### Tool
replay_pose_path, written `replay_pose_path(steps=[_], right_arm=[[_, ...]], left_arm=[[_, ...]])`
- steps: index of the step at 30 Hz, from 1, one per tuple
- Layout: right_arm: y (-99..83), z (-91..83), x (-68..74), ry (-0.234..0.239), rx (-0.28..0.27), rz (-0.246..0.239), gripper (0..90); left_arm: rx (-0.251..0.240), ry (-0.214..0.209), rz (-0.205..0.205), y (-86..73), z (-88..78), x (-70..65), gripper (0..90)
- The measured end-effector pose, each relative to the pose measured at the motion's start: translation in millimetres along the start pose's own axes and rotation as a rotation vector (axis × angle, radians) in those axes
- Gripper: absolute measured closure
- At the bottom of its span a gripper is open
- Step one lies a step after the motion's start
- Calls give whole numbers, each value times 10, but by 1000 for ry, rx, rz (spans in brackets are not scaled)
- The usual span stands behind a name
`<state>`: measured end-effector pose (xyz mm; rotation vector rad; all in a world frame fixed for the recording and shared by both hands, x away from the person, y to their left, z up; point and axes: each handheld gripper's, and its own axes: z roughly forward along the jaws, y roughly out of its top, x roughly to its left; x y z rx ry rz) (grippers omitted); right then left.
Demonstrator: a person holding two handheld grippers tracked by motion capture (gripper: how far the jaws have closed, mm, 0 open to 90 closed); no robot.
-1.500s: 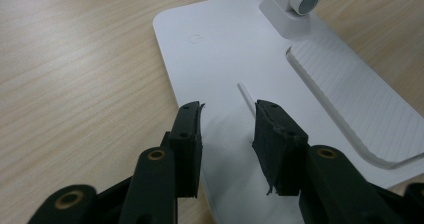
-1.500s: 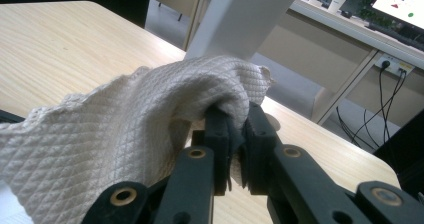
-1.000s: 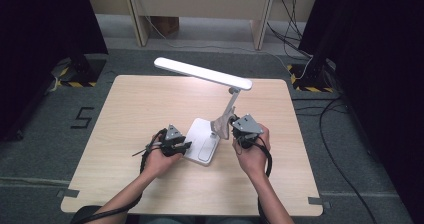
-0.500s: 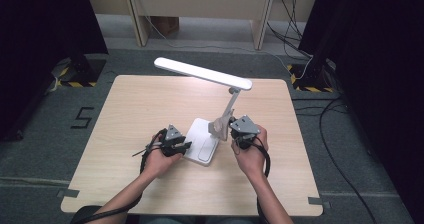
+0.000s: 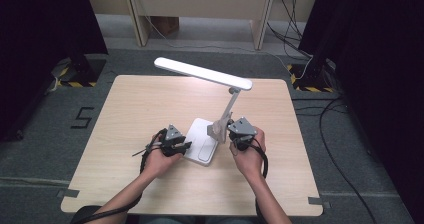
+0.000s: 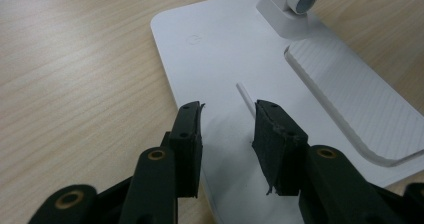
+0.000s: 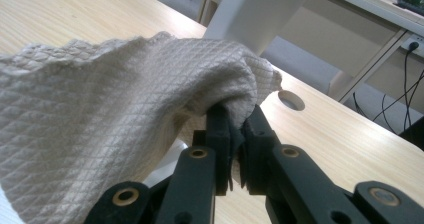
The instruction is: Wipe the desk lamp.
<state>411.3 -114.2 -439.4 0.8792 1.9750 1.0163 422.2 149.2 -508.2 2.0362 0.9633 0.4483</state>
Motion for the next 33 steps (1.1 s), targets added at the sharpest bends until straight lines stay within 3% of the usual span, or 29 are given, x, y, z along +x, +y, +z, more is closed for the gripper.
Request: replay_pose_path(steps=[33], right_arm=[[-212, 275, 119, 38, 72, -2, 852]], left_arm=[[-2, 2, -2, -4, -1, 1, 630]])
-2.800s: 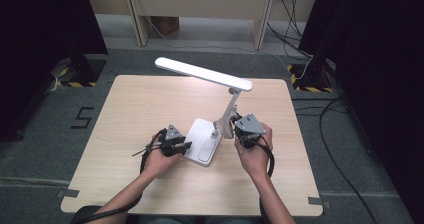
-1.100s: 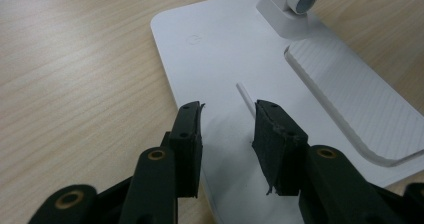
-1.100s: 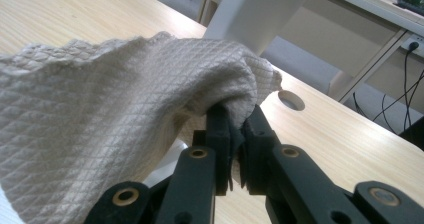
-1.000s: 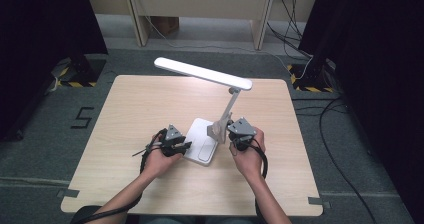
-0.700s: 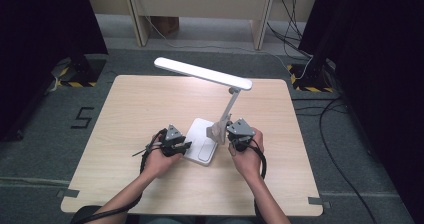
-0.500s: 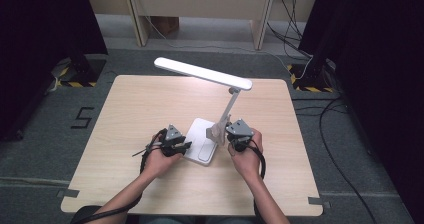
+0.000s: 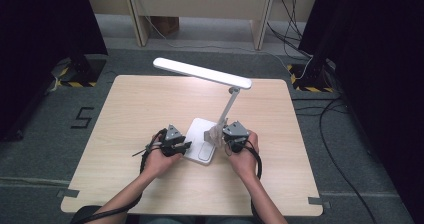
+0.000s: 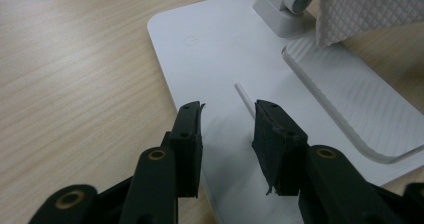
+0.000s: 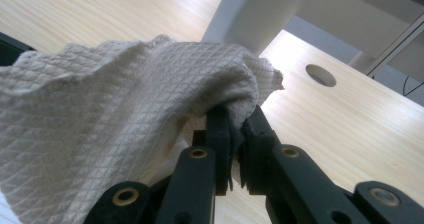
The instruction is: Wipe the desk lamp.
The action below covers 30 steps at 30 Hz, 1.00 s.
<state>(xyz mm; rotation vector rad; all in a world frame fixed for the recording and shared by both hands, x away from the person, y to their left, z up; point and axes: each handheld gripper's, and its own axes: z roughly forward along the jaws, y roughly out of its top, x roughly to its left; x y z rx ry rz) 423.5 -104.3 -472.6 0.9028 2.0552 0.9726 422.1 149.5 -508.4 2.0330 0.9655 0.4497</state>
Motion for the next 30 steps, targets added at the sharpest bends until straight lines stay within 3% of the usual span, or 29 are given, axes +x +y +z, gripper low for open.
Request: replay_pose_path(steps=[16, 30], right_arm=[[-61, 167, 77, 32, 40, -19, 852], [-51, 416, 11, 74, 60, -28, 845]], left_arm=[[1, 2, -3, -6, -8, 10, 630], [-1, -2, -6, -10, -11, 14, 631]])
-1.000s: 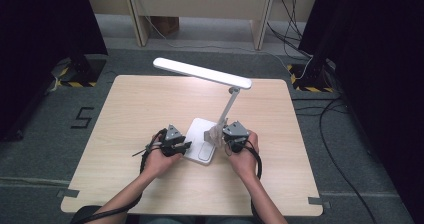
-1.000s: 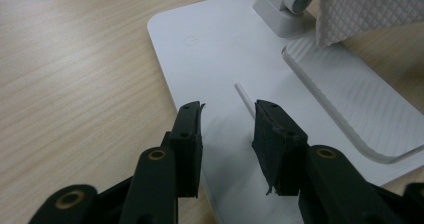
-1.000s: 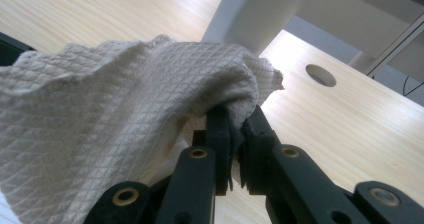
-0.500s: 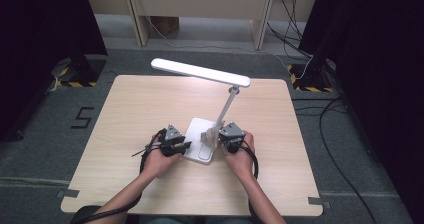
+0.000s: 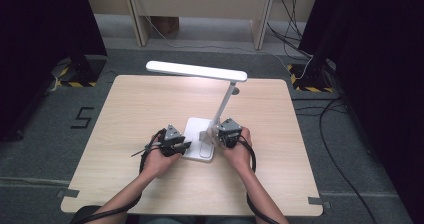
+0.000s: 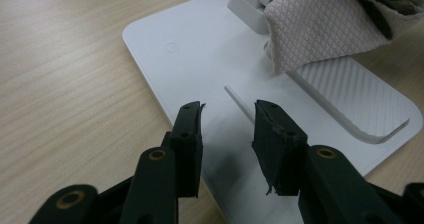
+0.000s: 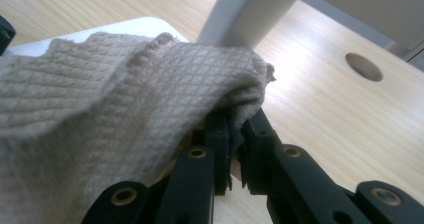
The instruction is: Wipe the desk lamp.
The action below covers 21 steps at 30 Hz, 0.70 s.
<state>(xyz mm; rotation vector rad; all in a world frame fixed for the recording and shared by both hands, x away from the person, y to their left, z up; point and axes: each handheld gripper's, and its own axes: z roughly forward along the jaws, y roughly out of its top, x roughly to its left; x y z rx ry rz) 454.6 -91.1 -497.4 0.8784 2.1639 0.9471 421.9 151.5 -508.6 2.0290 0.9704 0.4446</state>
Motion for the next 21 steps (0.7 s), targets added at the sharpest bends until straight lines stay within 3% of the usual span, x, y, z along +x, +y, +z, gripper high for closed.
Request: replay_pose_path(steps=[12, 21], right_arm=[[-36, 120, -4, 27, -11, 16, 848], [-62, 105, 13, 58, 0, -6, 853]], left_arm=[[-6, -4, -4, -9, -2, -5, 630], [-7, -5, -2, -10, -2, -3, 630]])
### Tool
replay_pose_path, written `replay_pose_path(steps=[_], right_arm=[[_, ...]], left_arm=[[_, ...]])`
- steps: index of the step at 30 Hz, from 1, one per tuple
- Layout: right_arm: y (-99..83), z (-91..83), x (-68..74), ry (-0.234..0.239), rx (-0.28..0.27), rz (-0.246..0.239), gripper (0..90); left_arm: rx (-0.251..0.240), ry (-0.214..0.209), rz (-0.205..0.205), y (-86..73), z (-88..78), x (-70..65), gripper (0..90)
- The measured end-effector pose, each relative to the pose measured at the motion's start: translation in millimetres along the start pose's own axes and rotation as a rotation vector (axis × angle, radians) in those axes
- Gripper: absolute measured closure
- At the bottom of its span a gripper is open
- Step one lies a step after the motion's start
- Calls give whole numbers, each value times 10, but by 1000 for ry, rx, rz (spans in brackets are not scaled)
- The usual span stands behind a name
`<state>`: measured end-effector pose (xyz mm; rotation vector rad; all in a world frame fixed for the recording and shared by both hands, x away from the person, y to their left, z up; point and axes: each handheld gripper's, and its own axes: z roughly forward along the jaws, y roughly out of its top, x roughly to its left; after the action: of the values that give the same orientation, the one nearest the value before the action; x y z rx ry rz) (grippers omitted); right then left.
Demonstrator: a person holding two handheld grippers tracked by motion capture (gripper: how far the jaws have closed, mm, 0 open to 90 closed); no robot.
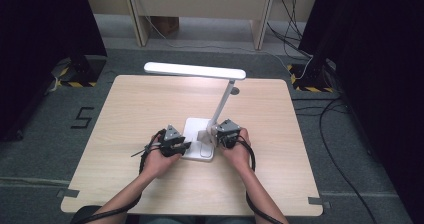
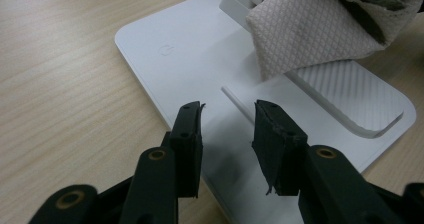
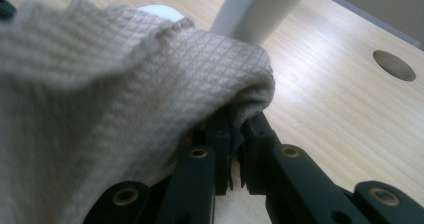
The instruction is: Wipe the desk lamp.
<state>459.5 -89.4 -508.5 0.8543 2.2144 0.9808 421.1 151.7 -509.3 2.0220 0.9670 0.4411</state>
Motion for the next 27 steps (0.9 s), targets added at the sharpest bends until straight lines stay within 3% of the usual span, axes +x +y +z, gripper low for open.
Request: replay_pose_path(steps=[8, 14, 27], right_arm=[[-18, -98, 79, 39, -2, -51, 854], [8, -186, 203, 100, -4, -88, 855], [4, -288, 245, 158, 27, -73, 855]], left_arm=[[-1, 2, 1, -1, 0, -3, 631], [-1, 3, -1, -2, -1, -5, 631], [0, 0, -3, -1, 0, -1, 630]])
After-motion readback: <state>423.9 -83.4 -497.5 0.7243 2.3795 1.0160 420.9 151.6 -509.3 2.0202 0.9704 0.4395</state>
